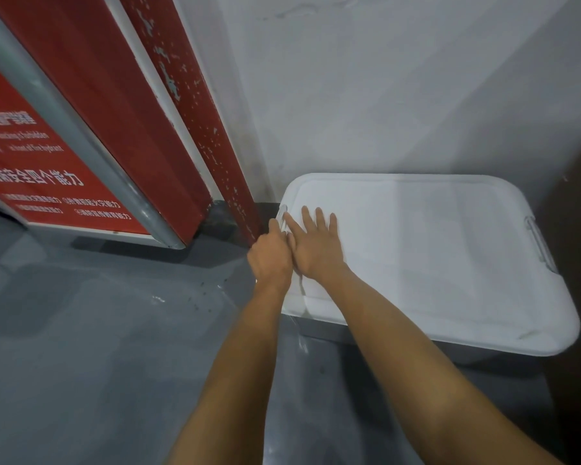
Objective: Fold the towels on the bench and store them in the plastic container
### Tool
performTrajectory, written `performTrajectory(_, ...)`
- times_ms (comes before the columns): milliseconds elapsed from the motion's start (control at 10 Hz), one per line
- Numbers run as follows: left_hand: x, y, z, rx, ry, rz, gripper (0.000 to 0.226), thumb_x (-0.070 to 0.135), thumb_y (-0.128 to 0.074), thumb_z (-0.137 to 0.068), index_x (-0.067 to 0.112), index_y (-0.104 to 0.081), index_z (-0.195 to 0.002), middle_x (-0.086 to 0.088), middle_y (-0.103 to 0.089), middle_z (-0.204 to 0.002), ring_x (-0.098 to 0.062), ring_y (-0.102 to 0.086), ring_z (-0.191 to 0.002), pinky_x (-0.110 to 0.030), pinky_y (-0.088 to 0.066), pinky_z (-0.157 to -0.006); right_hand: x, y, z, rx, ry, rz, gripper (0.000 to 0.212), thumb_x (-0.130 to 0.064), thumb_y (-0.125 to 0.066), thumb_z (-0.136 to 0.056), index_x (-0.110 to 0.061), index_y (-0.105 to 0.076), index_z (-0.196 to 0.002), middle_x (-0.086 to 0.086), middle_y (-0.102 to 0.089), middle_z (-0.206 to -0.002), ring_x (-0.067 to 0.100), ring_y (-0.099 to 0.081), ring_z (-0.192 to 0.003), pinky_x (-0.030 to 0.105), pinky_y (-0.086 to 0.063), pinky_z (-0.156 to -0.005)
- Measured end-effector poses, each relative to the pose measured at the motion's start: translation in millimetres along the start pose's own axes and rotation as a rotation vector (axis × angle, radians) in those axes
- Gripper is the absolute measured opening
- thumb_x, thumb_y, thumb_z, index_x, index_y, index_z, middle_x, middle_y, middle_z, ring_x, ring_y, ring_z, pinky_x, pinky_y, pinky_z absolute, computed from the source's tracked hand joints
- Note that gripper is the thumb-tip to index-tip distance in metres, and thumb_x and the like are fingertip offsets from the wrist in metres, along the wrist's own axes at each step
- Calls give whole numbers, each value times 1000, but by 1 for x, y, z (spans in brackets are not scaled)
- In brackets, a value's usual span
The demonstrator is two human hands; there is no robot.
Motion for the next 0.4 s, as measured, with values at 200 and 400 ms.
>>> performTrajectory(200,-6,0,2,35,-17,110,23,27,-52,-104,13,-58,-121,-8,-70,-112,-28,-69,-98,-45,-58,-88,-1,4,4,-31,-72,-9,63,-57,-10,-104,-35,-3,-162,7,0,-171,37,2,-156,58,-1,-124)
performTrajectory(400,-1,28,-2,-143,-143,107,54,43,-46,-105,27,-36,-156,-2,-37,-162,-28,-35,-149,-47,-28,-123,7,39,10,-58,-7,22,65,-57,-17,-105,-30,0,-162,8,5,-170,38,2,-156,57,1,-124)
Point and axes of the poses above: each hand's wrist, its own z-axis away from the middle knuckle, its own y-axis out of the back of the hand, x = y × z, the point moved 5 cm from there along -z, towards the middle knuckle
